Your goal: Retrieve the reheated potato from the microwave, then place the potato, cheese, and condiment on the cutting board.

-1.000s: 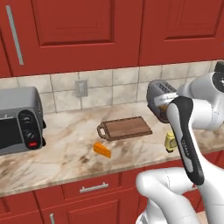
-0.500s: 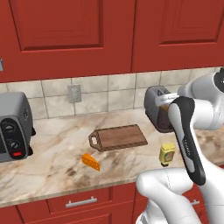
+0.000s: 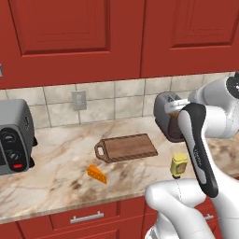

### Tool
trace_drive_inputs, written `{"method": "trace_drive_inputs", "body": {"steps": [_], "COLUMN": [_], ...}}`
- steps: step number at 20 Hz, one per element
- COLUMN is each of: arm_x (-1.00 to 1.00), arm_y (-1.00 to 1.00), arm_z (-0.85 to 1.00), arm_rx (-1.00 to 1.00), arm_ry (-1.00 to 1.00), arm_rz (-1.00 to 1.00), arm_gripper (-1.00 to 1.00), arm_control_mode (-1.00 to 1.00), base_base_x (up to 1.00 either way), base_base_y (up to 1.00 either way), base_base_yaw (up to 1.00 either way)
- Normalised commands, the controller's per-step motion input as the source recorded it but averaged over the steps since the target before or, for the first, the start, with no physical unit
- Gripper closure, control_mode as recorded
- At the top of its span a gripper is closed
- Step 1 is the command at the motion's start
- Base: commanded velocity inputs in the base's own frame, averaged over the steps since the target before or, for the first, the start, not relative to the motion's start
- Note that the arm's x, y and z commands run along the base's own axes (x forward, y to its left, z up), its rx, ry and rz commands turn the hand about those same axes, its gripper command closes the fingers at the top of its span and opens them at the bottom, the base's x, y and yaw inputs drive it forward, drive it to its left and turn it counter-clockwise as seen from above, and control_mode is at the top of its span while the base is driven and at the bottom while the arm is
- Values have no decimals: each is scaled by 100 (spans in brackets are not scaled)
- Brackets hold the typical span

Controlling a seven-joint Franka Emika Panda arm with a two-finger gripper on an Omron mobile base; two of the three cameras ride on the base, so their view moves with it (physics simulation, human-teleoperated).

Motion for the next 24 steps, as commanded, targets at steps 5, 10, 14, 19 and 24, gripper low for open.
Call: {"method": "trace_drive_inputs", "body": {"steps": [5, 10, 14, 19, 24], "arm_x": [0, 0, 0, 0, 0], "arm_y": [0, 0, 0, 0, 0], "arm_z": [0, 0, 0, 0, 0], "arm_rx": [0, 0, 0, 0, 0], "arm_ry": [0, 0, 0, 0, 0], "arm_rz": [0, 0, 0, 0, 0], "arm_gripper": [100, 100, 100, 100, 100], "arm_control_mode": [100, 100, 100, -100, -100], "base_base_x": [0, 0, 0, 0, 0], "base_base_y": [0, 0, 0, 0, 0], "base_base_yaw": [0, 0, 0, 0, 0]}}
